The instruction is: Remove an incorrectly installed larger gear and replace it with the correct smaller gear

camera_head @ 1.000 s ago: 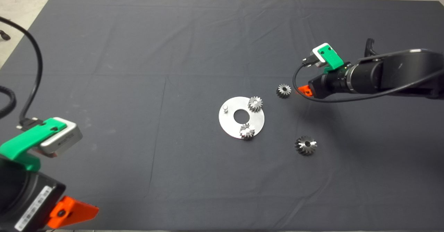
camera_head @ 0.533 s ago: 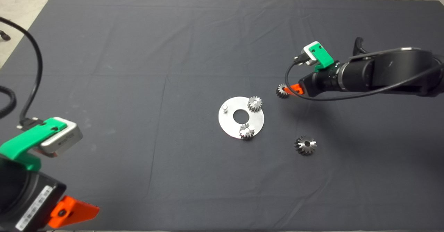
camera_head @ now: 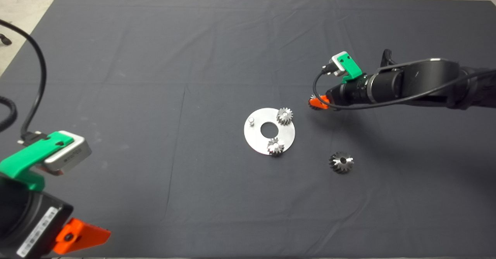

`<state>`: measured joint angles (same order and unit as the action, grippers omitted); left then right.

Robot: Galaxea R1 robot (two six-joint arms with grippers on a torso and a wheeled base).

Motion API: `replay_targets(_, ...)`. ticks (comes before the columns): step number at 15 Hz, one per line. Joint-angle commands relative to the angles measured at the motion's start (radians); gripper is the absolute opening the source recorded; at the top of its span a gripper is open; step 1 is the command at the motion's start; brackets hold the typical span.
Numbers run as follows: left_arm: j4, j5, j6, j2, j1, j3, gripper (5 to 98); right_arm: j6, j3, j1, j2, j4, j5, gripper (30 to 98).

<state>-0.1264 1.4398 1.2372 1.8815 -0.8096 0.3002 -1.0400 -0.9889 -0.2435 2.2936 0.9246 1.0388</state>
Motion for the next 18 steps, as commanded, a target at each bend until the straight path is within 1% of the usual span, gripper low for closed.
replay_targets(1,-0.016,0.007,0.002,-0.001,-0.008,-0.011,98.2,0.001,-0.016,0.042,-0.010,0.113,-0.114,97.6)
replay_targets(4,-0.016,0.007,0.004,-0.001,-0.008,-0.011,98.2,0.001,-0.023,0.053,-0.001,0.137,-0.114,97.6)
replay_targets(7,-0.016,0.007,0.004,-0.001,-0.008,-0.011,98.2,0.000,-0.048,0.058,-0.001,0.181,-0.114,97.6)
replay_targets(10,-0.016,0.007,0.002,-0.023,-0.008,-0.011,98.2,0.001,-0.048,0.062,-0.006,0.220,-0.114,97.6)
replay_targets(18,-0.016,0.005,0.002,-0.031,-0.008,-0.011,98.2,-0.002,-0.081,0.096,0.003,0.231,-0.115,97.6)
